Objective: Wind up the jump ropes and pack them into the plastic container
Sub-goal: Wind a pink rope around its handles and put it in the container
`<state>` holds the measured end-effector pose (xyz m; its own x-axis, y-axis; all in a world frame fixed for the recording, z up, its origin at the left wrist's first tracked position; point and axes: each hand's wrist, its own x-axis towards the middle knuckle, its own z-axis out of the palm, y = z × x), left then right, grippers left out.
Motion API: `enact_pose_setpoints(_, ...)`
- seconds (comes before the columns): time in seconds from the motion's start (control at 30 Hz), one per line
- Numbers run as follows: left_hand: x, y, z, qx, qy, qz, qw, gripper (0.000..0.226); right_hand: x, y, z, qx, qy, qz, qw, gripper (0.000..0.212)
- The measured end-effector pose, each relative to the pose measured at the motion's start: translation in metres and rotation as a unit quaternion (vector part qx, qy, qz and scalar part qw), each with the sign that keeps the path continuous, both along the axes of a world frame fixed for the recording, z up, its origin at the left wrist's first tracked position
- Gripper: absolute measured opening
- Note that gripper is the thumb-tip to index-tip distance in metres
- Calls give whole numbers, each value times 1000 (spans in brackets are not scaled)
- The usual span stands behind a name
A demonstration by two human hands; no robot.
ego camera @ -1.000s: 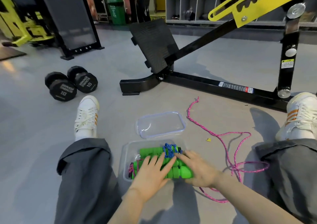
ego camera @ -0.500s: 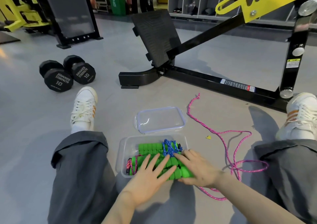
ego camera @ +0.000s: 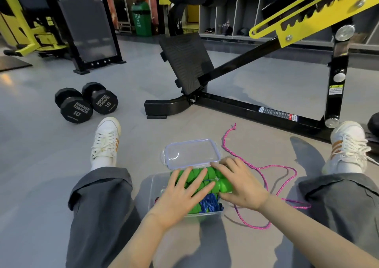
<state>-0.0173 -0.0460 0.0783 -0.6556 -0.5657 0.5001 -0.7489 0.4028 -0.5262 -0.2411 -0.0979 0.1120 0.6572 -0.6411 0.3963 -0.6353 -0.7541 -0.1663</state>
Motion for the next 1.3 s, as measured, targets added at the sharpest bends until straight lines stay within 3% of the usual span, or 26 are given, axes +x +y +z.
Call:
enact_pose_setpoints(0.1, -1, -1, 22, -51, 37, -3, 998, 54, 5, 13, 17, 98, -176, -75, 977, 104)
enact_pose_setpoints(0.17, 1, 1, 30, -78, 40, 0, 996, 57, 12, 25, 31, 271, -328, -101, 899, 122)
enact_pose_setpoints(0.23, 6, 6, 36, -94, 29, -2, 995, 56, 14, 32, 38, 403, -389, -97, 823, 118)
enact_pose_setpoints(0.3, 13, 14, 44, -95, 31, 4, 995, 57, 12, 33, 44, 457, -363, -81, 808, 91)
enact_pose_setpoints(0.37, 21, 21, 52, -108, 30, 19, 994, 61, 8, 29, 47, 488, -313, -88, 810, 67)
enact_pose_setpoints(0.43, 32, 25, 62, -131, 17, 28, 991, 63, 4, 25, 54, 483, -223, -131, 837, 52)
enact_pose_setpoints(0.63, 66, 29, 88, -164, -7, 80, 983, 57, -1, 9, 93, 274, -11, -208, 939, 21)
enact_pose_setpoints(0.73, 85, 30, 97, -179, 1, 116, 977, 57, -11, -2, 117, 184, -9, -283, 941, 21)
enact_pose_setpoints(0.83, 100, 33, 113, -201, 15, 140, 969, 59, -24, -8, 143, 76, 65, -347, 932, 24)
enact_pose_setpoints(0.9, 105, 37, 124, -217, 28, 146, 965, 59, -28, -10, 162, 103, 24, -354, 929, 27)
enact_pose_setpoints(1.0, 104, 35, 142, -249, 36, 139, 958, 55, -15, -7, 194, 263, -184, -283, 904, 31)
enact_pose_setpoints(1.07, 99, 32, 153, -266, 36, 133, 954, 54, 3, -4, 217, 306, -281, -223, 882, 31)
enact_pose_setpoints(1.3, 91, 38, 197, -325, 31, 99, 940, 47, 55, 18, 313, 107, -269, -66, 955, 26)
